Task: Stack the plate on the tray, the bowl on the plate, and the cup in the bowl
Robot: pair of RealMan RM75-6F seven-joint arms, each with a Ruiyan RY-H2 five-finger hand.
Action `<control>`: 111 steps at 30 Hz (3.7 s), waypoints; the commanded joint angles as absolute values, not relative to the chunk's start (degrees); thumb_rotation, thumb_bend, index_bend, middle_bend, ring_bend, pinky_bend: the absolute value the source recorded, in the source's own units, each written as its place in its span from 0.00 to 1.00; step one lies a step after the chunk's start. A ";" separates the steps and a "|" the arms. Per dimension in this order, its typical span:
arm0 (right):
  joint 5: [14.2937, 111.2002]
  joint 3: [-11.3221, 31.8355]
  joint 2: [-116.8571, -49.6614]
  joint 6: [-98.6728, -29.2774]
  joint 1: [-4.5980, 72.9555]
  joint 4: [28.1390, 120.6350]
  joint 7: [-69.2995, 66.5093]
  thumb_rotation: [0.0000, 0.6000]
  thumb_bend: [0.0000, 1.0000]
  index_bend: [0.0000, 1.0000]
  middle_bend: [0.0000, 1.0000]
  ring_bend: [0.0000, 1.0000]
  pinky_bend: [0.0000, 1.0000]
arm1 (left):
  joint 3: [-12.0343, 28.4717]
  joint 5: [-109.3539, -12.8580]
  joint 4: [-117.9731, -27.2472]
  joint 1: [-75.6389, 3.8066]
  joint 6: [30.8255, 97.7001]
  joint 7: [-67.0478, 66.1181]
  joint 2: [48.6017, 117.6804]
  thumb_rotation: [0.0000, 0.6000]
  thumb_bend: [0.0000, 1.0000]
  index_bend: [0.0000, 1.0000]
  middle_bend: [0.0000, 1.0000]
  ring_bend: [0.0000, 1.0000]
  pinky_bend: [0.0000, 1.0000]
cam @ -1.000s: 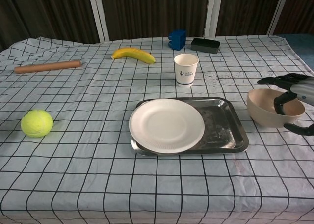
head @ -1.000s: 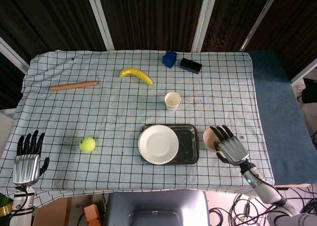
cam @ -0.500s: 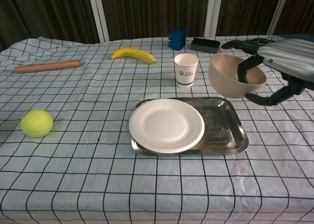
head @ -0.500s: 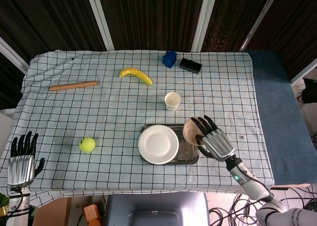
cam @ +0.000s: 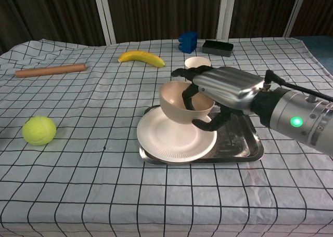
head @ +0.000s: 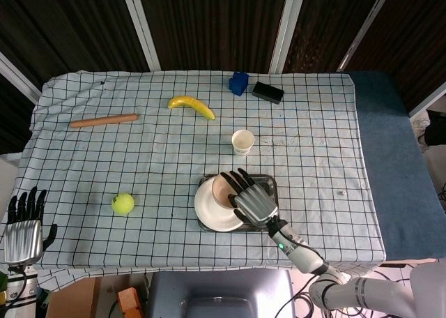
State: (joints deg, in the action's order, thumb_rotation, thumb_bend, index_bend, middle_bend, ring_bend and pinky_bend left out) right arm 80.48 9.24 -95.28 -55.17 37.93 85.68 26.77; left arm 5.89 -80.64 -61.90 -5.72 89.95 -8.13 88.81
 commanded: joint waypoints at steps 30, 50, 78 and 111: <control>75.49 6.93 -85.56 -57.16 37.69 93.00 29.80 1.00 0.37 0.16 0.00 0.00 0.00 | 6.58 -80.45 -61.84 -5.21 89.26 -7.09 88.39 1.00 0.33 0.00 0.00 0.00 0.00; 59.14 19.36 -97.04 -57.00 48.03 65.10 34.47 1.00 0.27 0.22 0.00 0.00 0.00 | 7.73 -78.20 -58.80 -5.42 86.19 -4.15 88.59 1.00 0.33 0.00 0.00 0.00 0.00; 57.83 19.08 -114.40 -49.76 57.48 40.45 32.33 1.00 0.35 0.54 0.00 0.00 0.00 | 8.28 -77.21 -57.32 -5.77 84.72 -2.83 88.60 1.00 0.33 0.00 0.00 0.00 0.00; 73.13 12.02 -92.41 -63.72 46.07 86.77 25.92 1.00 0.48 0.60 0.00 0.00 0.00 | 8.27 -77.18 -57.99 -5.86 84.72 -3.56 88.49 1.00 0.33 0.00 0.00 0.00 0.00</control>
State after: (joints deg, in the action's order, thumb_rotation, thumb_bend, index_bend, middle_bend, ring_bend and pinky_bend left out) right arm 71.05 13.72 -94.43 -62.24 47.64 84.24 26.05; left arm 8.27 -77.18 -57.99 -5.85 84.72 -3.56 88.49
